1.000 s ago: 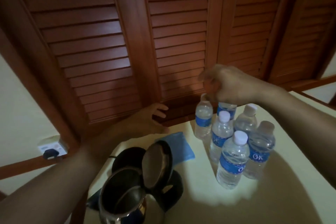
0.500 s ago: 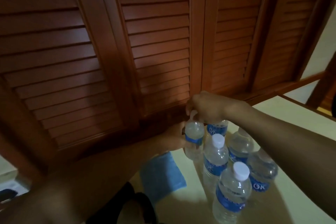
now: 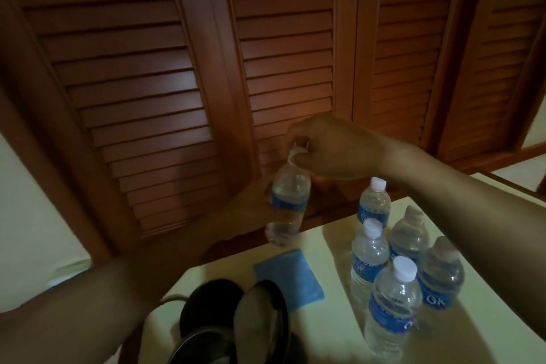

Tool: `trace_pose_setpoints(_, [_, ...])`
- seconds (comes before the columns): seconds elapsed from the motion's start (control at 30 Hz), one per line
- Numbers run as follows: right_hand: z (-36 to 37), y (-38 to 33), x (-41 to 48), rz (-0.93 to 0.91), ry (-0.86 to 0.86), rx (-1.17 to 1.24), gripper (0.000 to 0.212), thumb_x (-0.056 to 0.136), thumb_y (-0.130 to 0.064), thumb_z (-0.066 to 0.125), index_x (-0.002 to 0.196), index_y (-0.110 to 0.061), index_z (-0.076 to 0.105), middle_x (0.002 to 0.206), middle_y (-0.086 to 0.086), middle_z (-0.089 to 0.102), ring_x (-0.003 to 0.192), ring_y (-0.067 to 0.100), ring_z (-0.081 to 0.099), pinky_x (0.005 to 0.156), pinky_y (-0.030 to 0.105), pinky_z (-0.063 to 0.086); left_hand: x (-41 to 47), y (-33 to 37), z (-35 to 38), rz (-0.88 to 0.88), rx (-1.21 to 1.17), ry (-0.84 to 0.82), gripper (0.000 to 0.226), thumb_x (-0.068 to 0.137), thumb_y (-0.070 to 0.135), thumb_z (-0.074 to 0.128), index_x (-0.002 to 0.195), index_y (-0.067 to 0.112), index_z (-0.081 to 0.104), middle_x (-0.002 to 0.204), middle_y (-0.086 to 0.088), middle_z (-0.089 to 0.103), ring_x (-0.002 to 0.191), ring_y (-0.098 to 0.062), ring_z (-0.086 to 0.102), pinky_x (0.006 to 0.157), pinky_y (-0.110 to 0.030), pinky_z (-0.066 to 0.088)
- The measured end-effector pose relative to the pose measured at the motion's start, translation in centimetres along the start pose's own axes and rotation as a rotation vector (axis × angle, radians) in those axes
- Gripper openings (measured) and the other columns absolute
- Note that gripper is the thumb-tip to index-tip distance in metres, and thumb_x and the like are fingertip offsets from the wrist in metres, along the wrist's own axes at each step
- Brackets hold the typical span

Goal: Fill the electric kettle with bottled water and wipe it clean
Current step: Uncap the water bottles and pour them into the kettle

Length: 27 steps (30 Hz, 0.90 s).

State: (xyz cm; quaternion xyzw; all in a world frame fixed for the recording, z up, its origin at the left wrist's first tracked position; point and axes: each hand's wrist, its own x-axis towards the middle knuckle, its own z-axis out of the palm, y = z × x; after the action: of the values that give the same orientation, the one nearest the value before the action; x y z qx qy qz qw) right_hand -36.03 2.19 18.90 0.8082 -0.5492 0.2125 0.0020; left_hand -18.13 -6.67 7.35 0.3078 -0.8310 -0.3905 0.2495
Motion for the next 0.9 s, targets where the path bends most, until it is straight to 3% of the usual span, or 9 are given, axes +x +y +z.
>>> trace_pose_setpoints(0.1, [-0.6,-2.4,0.0,-0.022,0.140,0.078,0.011,0.095,-0.024,0.061,0.101,-0.020,0.070,0.084,-0.014,0.065,0.073,-0.007,0.059,0.060,0.009,0.041,-3.7,2.8,-3.2,0.034,0.054,0.085,0.062,0.074,0.013,0.086,0.122,0.037,0.057,0.120,0.009,0.069,0.111,-0.002,0.065,0.091,-0.025,0.056])
trace_pose_setpoints(0.23, [-1.0,-6.4,0.1,-0.080,0.240,0.107,0.021,0.095,-0.040,0.065,0.096,-0.021,0.073,0.066,-0.017,0.060,0.067,-0.017,0.056,0.058,0.000,0.038,-9.5,6.1,-5.9,0.071,0.254,0.317,0.061,0.067,0.028,0.091,0.113,0.046,0.054,0.106,0.017,0.067,0.099,0.010,0.063,0.077,-0.008,0.052])
trace_pose_setpoints(0.33, [-1.4,-9.8,0.1,-0.112,0.212,0.120,0.026,0.095,-0.043,0.065,0.086,-0.022,0.076,0.069,-0.013,0.066,0.069,-0.009,0.062,0.056,0.003,0.041,-14.3,7.8,-7.0,0.090,0.389,0.410,0.068,0.066,0.034,0.090,0.123,0.040,0.054,0.104,0.019,0.068,0.095,0.008,0.065,0.076,-0.006,0.050])
trace_pose_setpoints(0.43, [-1.7,-13.2,-0.2,-0.142,0.145,0.113,0.026,0.096,-0.045,0.061,0.089,-0.025,0.077,0.079,-0.014,0.066,0.062,0.003,0.068,0.051,0.013,0.046,-18.7,9.0,-7.8,0.094,0.462,0.484,0.062,0.068,0.036,0.089,0.121,0.037,0.058,0.094,0.017,0.072,0.085,0.002,0.070,0.069,-0.012,0.054])
trace_pose_setpoints(0.57, [-1.8,-17.1,-1.1,-0.248,0.085,0.169,0.028,0.096,-0.044,0.060,0.096,-0.023,0.078,0.066,-0.016,0.061,0.053,-0.013,0.060,0.048,0.008,0.044,-23.4,9.5,-7.9,0.020,0.466,0.572,0.067,0.064,0.034,0.091,0.119,0.049,0.055,0.100,0.028,0.069,0.085,0.006,0.069,0.067,-0.007,0.051])
trace_pose_setpoints(0.63, [-1.5,-18.3,-1.5,-0.300,0.042,0.207,0.022,0.096,-0.039,0.062,0.100,-0.026,0.078,0.065,-0.016,0.063,0.055,-0.009,0.062,0.054,0.008,0.049,-25.3,9.3,-7.7,-0.026,0.433,0.589,0.069,0.062,0.032,0.092,0.119,0.048,0.055,0.100,0.031,0.069,0.086,0.008,0.068,0.069,-0.006,0.050])
trace_pose_setpoints(0.73, [-0.7,-19.3,-1.4,-0.419,-0.002,0.202,0.016,0.095,-0.036,0.067,0.108,-0.035,0.076,0.084,-0.022,0.067,0.075,-0.011,0.061,0.073,0.010,0.048,-27.1,8.9,-7.8,-0.079,0.384,0.556,0.062,0.062,0.030,0.091,0.114,0.044,0.060,0.099,0.027,0.071,0.088,0.004,0.069,0.074,-0.013,0.055])
trace_pose_setpoints(0.8, [-0.6,-19.6,-1.3,-0.484,-0.031,0.224,0.020,0.090,-0.034,0.073,0.109,-0.038,0.075,0.095,-0.027,0.065,0.093,-0.011,0.059,0.091,0.025,0.050,-27.8,8.6,-7.7,-0.095,0.362,0.539,0.062,0.063,0.027,0.091,0.113,0.045,0.059,0.101,0.029,0.070,0.093,0.005,0.068,0.075,-0.012,0.054])
trace_pose_setpoints(0.9, [-0.8,-19.6,-1.4,-0.585,-0.061,0.251,0.023,0.084,-0.023,0.081,0.105,-0.031,0.078,0.100,-0.021,0.071,0.099,-0.004,0.066,0.092,0.030,0.055,-28.5,8.0,-7.7,-0.110,0.371,0.538,0.062,0.063,0.028,0.091,0.114,0.044,0.059,0.103,0.028,0.071,0.096,0.007,0.067,0.076,-0.008,0.050])
